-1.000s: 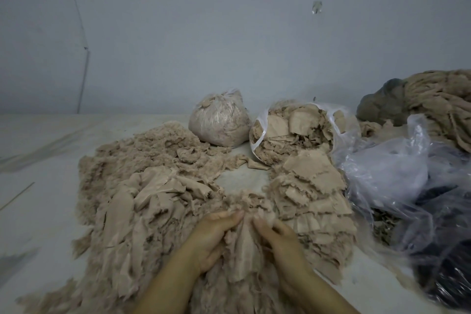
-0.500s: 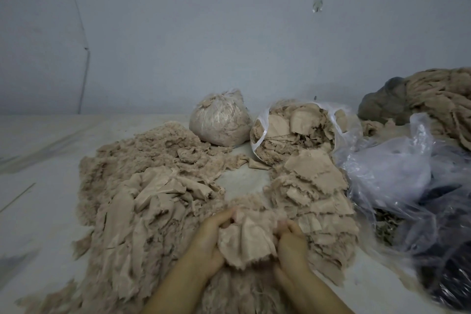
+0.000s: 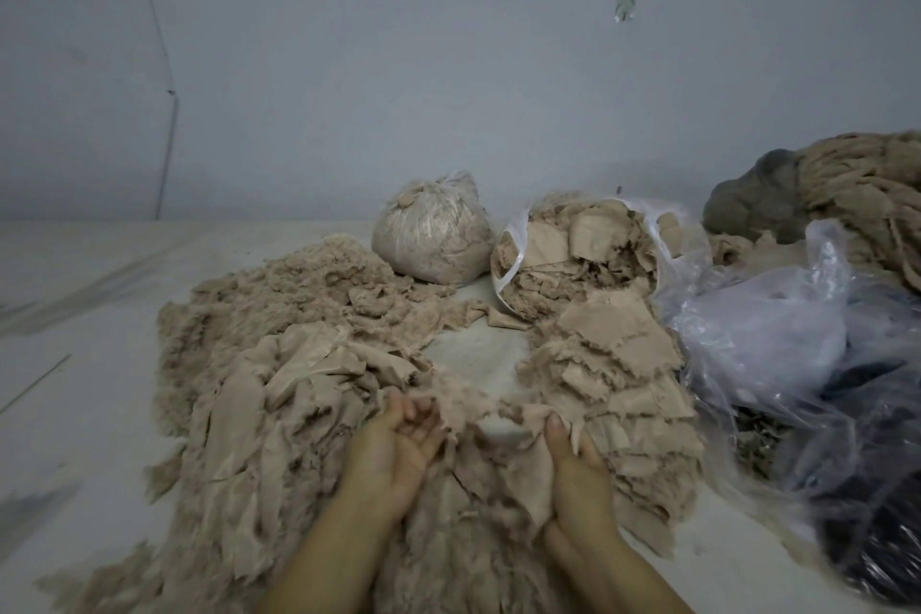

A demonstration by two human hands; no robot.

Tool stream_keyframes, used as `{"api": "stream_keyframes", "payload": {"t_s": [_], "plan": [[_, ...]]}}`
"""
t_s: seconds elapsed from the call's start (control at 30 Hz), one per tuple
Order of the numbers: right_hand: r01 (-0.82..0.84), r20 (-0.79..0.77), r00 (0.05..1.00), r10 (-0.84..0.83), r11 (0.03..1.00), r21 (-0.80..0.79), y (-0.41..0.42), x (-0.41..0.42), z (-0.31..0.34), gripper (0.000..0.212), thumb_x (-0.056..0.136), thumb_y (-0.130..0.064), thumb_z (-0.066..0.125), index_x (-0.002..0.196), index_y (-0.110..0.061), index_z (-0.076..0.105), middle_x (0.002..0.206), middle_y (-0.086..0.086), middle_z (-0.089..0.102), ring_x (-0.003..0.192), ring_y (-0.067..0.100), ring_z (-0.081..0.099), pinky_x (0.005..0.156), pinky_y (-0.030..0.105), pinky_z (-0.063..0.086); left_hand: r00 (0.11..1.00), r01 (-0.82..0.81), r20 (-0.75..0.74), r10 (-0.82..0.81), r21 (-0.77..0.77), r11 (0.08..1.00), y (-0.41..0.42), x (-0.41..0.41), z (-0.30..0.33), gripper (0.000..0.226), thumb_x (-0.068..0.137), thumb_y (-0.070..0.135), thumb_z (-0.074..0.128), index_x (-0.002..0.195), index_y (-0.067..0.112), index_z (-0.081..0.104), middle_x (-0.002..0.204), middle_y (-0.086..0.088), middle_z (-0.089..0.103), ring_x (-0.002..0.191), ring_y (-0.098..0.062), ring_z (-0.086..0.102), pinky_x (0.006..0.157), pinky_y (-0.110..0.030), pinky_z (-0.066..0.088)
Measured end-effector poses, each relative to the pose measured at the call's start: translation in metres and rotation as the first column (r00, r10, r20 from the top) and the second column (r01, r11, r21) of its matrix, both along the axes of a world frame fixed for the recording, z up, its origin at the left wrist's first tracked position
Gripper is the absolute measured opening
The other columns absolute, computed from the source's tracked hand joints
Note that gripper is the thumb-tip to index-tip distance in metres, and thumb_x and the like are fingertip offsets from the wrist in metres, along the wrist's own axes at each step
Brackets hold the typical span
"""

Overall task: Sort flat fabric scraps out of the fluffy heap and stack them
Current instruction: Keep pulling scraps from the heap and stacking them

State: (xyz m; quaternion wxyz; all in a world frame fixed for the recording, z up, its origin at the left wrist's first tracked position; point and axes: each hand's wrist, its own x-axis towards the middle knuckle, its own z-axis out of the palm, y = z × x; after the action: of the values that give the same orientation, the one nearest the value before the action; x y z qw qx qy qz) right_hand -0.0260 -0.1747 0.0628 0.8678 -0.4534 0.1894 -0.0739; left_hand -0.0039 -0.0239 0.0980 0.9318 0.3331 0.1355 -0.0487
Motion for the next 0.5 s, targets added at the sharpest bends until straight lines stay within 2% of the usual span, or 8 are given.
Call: {"api": "stream_keyframes", "payload": {"t_s": [0.07,0.1,0.17,0.23,0.3,0.37,0.43,0.5], "plan": [[-0.123,0.014,0.992,0.124,0.992,-0.029,-0.006,-0.002,0.000,0.033,0.090,-0.023,0.062,0.110,0.003,0.061,0.097,0.021,0.072,0.087,0.035,0.070,0.081,0.046,0.055,1.000,0.011,-0.009,-0.010,0.174,0.985,0.007,0.000,0.005,0.041,0.098,0.030,0.044,0.063,0.009,0.042,0.060,-0.007,0.055,0.062,-0.020,0.054,0.060,-0.031,0.052],[-0.199,0.025,0.979,0.201,0.977,-0.073,-0.006,-0.004,0.002,0.039,0.086,-0.026,0.066,0.109,0.005,0.061,0.099,0.023,0.071,0.091,0.037,0.069,0.086,0.049,0.053,1.000,0.010,0.012,-0.016,0.383,0.924,0.006,-0.002,0.005,0.040,0.094,0.037,0.050,0.065,0.010,0.045,0.061,-0.006,0.056,0.060,-0.019,0.054,0.054,-0.029,0.052],[-0.317,0.068,0.938,0.340,0.922,-0.224,-0.002,-0.009,0.008,0.051,0.077,-0.031,0.071,0.104,0.011,0.060,0.097,0.024,0.068,0.090,0.036,0.066,0.087,0.047,0.051,0.977,-0.180,0.212,0.013,0.795,0.579,0.002,-0.007,0.003,0.043,0.081,0.057,0.061,0.076,0.016,0.052,0.075,-0.001,0.061,0.066,-0.017,0.057,0.057,-0.026,0.048],[-0.392,0.104,0.877,0.470,0.822,-0.413,0.002,-0.013,0.012,0.054,0.076,-0.029,0.074,0.101,0.016,0.055,0.090,0.020,0.063,0.084,0.028,0.062,0.077,0.037,0.048,0.878,-0.390,0.453,-0.153,0.864,0.318,-0.003,-0.009,0.005,0.050,0.069,0.066,0.060,0.100,0.027,0.054,0.101,0.010,0.058,0.091,-0.004,0.057,0.075,-0.020,0.046],[-0.420,0.120,0.824,0.554,0.739,-0.527,0.003,-0.016,0.018,0.037,0.079,-0.017,0.075,0.101,0.010,0.062,0.090,0.012,0.068,0.084,0.024,0.065,0.074,0.029,0.051,0.807,-0.308,0.391,-0.442,0.918,0.250,-0.006,-0.003,0.008,0.055,0.070,0.066,0.058,0.114,0.033,0.051,0.111,0.018,0.053,0.101,0.005,0.051,0.085,-0.015,0.042],[-0.432,0.119,0.826,0.552,0.754,-0.494,-0.001,-0.018,0.026,0.030,0.071,-0.017,0.080,0.094,-0.002,0.068,0.089,0.011,0.071,0.082,0.026,0.067,0.072,0.032,0.052,0.753,-0.178,0.261,-0.604,0.965,0.195,-0.005,0.002,0.008,0.028,0.083,0.053,0.062,0.090,0.026,0.060,0.086,0.011,0.060,0.079,-0.001,0.055,0.073,-0.022,0.045],[-0.431,0.069,0.867,0.494,0.812,-0.393,-0.010,-0.015,0.030,0.035,0.059,-0.022,0.083,0.082,-0.004,0.065,0.081,0.016,0.066,0.073,0.028,0.062,0.067,0.035,0.049,0.766,-0.189,0.281,-0.578,0.958,0.214,-0.002,0.004,0.003,0.029,0.093,0.030,0.056,0.067,0.017,0.053,0.064,0.005,0.051,0.060,-0.006,0.046,0.060,-0.027,0.038],[-0.428,0.012,0.892,0.451,0.853,-0.299,-0.019,-0.012,0.032,0.034,0.056,-0.023,0.080,0.078,-0.002,0.065,0.073,0.014,0.065,0.065,0.023,0.061,0.060,0.031,0.050,0.818,-0.171,0.319,-0.478,0.929,0.328,0.004,0.005,-0.001,0.031,0.097,0.023,0.049,0.068,0.014,0.048,0.064,0.004,0.047,0.063,-0.009,0.044,0.061,-0.026,0.037]]}}
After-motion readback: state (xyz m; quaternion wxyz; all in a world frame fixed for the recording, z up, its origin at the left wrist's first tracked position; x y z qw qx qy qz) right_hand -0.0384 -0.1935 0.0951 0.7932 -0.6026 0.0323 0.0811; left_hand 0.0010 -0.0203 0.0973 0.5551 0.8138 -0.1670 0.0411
